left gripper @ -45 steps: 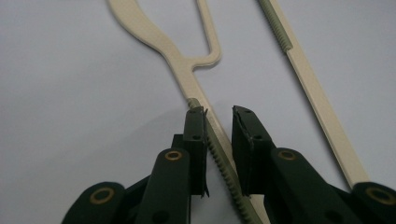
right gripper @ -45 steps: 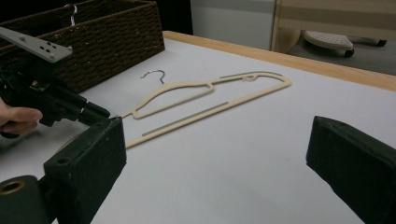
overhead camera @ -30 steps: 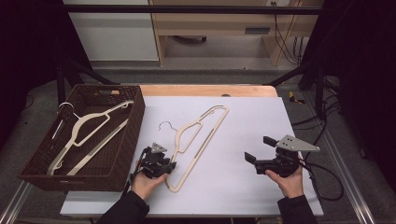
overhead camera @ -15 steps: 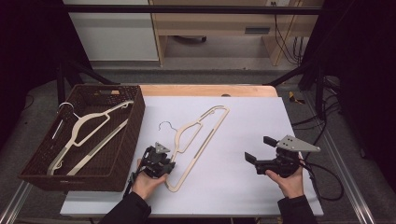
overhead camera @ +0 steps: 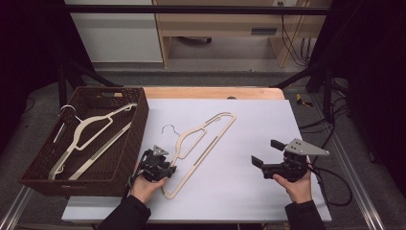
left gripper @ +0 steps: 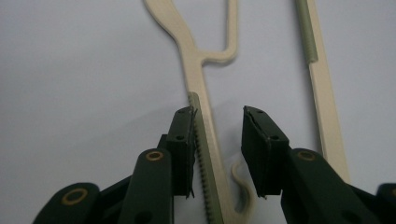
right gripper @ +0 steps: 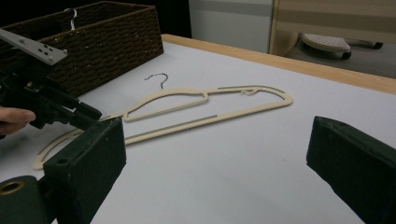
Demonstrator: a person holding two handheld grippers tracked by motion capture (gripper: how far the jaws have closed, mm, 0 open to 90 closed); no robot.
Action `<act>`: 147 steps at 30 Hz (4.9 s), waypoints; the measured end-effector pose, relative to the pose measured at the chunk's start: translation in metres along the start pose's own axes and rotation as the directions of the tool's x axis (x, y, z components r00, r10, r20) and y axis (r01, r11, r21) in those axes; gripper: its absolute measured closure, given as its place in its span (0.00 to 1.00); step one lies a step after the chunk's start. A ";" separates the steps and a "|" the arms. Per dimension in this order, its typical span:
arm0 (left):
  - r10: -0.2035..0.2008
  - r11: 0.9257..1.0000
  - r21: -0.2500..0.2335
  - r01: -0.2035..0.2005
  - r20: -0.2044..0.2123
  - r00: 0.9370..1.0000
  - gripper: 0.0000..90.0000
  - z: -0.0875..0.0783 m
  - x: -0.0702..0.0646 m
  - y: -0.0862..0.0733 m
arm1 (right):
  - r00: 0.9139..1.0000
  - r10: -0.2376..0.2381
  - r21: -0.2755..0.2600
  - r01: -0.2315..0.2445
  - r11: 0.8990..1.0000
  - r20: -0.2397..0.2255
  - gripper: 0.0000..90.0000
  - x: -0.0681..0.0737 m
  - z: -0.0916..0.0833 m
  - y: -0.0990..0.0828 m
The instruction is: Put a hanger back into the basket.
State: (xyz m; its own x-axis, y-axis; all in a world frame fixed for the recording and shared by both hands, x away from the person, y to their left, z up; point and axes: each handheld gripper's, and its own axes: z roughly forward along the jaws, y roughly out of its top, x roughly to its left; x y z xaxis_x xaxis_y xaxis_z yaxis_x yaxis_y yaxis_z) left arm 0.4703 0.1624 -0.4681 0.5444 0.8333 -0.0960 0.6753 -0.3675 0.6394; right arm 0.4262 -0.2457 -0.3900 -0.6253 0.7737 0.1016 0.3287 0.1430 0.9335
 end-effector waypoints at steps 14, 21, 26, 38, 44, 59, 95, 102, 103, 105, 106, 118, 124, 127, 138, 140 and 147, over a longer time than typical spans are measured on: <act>0.090 0.996 0.027 -0.088 -0.075 0.993 0.87 0.002 -0.006 0.004 | 1.000 -0.002 0.002 0.002 1.000 0.002 0.05 0.001 0.001 0.000; 0.143 0.990 0.007 -0.143 0.028 0.989 0.87 0.004 -0.002 0.005 | 1.000 -0.006 0.002 0.006 1.000 0.002 0.05 0.000 0.000 0.000; 0.033 0.999 0.030 -0.033 0.021 0.999 0.83 -0.001 -0.002 0.000 | 1.000 0.000 -0.002 0.000 1.000 0.005 0.05 0.000 -0.001 0.000; 0.070 0.997 0.050 -0.066 -0.093 0.993 0.88 0.000 -0.015 0.001 | 1.000 -0.003 0.001 0.003 1.000 -0.002 0.06 0.002 0.002 0.001; 0.105 0.994 -0.004 -0.106 -0.105 0.989 0.88 -0.010 -0.018 0.001 | 1.000 -0.010 0.016 0.010 1.000 -0.016 0.06 0.004 0.011 0.002; 0.154 0.980 -0.101 -0.169 -0.142 0.978 0.88 -0.043 -0.029 0.007 | 0.993 -0.043 0.047 0.048 0.998 -0.107 0.08 0.038 0.083 0.028; 0.167 0.973 -0.138 -0.187 -0.146 0.975 0.88 -0.058 -0.036 0.011 | 0.994 -0.034 0.211 0.056 0.976 -0.106 0.30 0.065 0.240 0.049; 0.176 0.971 -0.134 -0.197 -0.157 0.972 0.88 -0.058 -0.035 0.011 | 0.995 -0.021 0.247 0.045 0.968 -0.100 0.44 0.064 0.253 0.047; 0.176 0.971 -0.133 -0.198 -0.157 0.972 0.88 -0.057 -0.036 0.011 | 0.995 -0.031 0.248 0.054 0.967 -0.098 0.46 0.063 0.255 0.047; 0.176 0.971 -0.134 -0.198 -0.158 0.972 0.88 -0.057 -0.036 0.011 | 0.995 -0.030 0.256 0.053 0.965 -0.093 0.50 0.063 0.259 0.047; 0.175 0.972 -0.133 -0.195 -0.149 0.973 0.88 -0.057 -0.037 0.010 | 0.995 -0.024 0.265 0.048 0.963 -0.092 0.52 0.062 0.260 0.047; 0.186 0.970 -0.130 -0.207 -0.158 0.970 0.88 -0.056 -0.039 0.010 | 0.996 0.001 0.297 0.025 0.955 -0.087 0.78 0.061 0.276 0.040; 0.203 0.969 -0.111 -0.221 -0.154 0.967 0.88 -0.055 -0.040 0.009 | 0.996 0.022 0.313 0.008 0.950 -0.092 0.92 0.062 0.276 0.041; 0.205 0.968 -0.111 -0.223 -0.152 0.967 0.88 -0.055 -0.041 0.008 | 0.995 0.022 0.321 0.010 0.947 -0.095 0.92 0.061 0.274 0.043; 0.171 0.977 -0.117 -0.179 -0.074 0.982 0.87 -0.051 -0.035 0.007 | 0.995 -0.029 0.306 0.059 0.950 -0.099 0.99 0.066 0.262 0.049; 0.157 0.977 -0.137 -0.162 -0.050 0.986 0.84 -0.053 -0.031 0.011 | 0.994 -0.046 0.301 0.075 0.951 -0.100 0.99 0.068 0.259 0.050; 0.103 0.980 -0.177 -0.089 0.071 0.992 0.61 -0.050 -0.012 0.030 | 0.988 -0.079 0.274 0.113 0.955 -0.132 0.99 0.076 0.248 0.053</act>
State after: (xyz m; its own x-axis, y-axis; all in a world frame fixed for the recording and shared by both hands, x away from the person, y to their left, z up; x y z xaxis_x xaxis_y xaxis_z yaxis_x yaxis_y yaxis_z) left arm 0.4594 0.1615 -0.4095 0.6451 0.7595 -0.0837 0.5252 -0.3612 0.7705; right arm 0.5718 -0.0268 -0.4181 -0.7370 0.6721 0.0719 0.4373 0.3930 0.8089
